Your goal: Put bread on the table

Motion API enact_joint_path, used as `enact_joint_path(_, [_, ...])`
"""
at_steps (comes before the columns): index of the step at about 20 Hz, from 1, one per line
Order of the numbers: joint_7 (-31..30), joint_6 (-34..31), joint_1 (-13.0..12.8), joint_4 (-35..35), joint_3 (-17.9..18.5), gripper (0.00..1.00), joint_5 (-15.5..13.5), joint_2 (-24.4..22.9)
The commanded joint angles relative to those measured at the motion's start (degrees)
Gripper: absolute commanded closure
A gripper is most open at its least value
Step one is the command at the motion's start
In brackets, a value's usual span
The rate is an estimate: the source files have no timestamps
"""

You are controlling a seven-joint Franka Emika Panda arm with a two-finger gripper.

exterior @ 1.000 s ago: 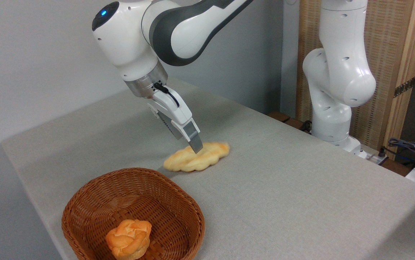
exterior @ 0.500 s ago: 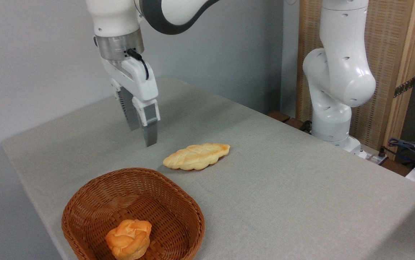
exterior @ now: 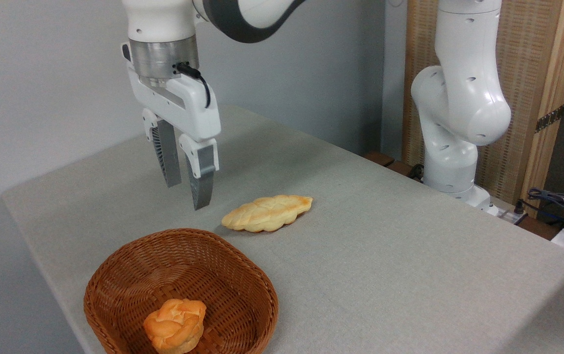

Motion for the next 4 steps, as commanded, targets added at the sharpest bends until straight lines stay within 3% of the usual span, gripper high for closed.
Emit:
enact_joint_path(1, [0.62, -0.06, -0.29, 0.12, 3.25, 0.0, -1.23, -1.87])
enact_joint_path(4, [0.62, -0.77, -0.21, 0.12, 3.88, 0.0, -1.14, -3.55])
